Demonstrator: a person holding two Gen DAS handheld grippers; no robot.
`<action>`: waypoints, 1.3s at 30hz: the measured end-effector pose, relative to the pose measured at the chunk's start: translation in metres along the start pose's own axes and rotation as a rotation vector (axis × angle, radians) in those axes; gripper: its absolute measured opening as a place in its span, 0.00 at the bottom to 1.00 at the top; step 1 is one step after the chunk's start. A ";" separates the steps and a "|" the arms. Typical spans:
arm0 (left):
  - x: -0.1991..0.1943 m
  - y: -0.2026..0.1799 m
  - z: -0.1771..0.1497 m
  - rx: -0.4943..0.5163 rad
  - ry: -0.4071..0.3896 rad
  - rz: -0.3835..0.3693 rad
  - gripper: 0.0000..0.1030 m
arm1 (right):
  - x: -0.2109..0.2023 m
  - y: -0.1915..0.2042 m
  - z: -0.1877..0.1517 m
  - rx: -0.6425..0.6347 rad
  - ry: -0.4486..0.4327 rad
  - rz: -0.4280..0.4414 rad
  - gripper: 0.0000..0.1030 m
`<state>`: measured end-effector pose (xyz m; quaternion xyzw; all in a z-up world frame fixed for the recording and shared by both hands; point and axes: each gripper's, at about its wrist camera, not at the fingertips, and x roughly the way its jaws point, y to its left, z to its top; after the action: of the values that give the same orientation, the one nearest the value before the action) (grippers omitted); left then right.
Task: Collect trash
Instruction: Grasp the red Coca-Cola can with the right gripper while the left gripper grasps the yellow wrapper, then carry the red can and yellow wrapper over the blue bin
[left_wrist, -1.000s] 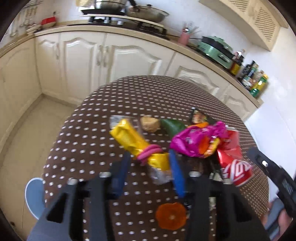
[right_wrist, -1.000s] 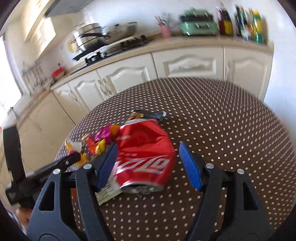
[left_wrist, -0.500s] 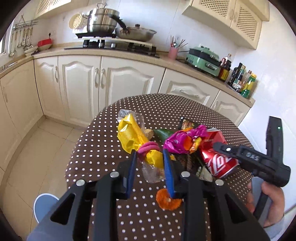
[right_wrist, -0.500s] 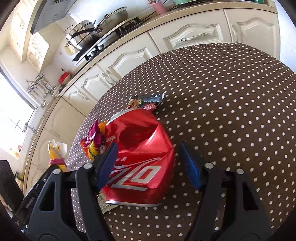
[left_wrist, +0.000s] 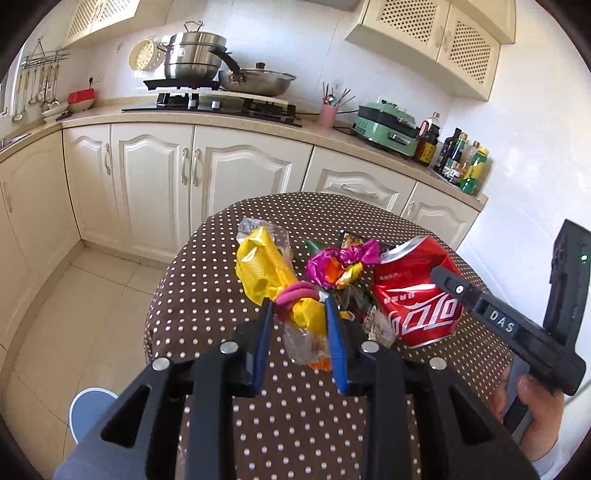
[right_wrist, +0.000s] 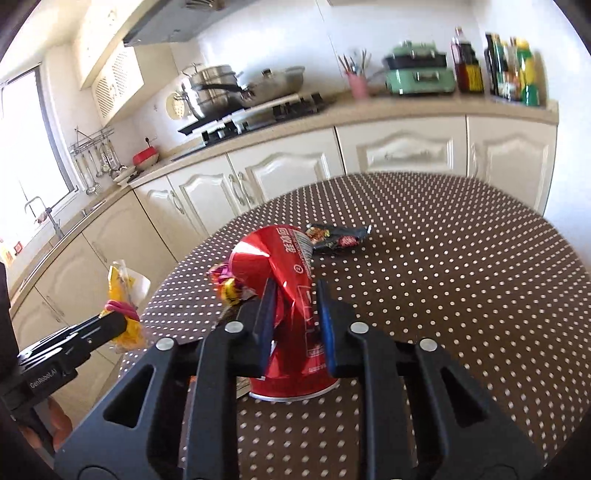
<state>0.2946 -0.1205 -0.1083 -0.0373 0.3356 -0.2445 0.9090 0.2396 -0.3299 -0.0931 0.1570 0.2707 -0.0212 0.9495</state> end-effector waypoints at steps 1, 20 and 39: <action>-0.004 0.000 -0.002 0.003 -0.001 -0.005 0.26 | -0.005 0.004 0.000 -0.011 -0.015 -0.008 0.19; -0.109 0.147 -0.041 -0.162 -0.073 0.092 0.18 | -0.024 0.200 -0.036 -0.214 -0.102 0.236 0.18; -0.037 0.422 -0.200 -0.545 0.283 0.354 0.18 | 0.208 0.397 -0.231 -0.389 0.433 0.383 0.18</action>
<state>0.3219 0.2859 -0.3384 -0.1856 0.5124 0.0125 0.8383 0.3500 0.1283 -0.2734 0.0218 0.4305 0.2429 0.8690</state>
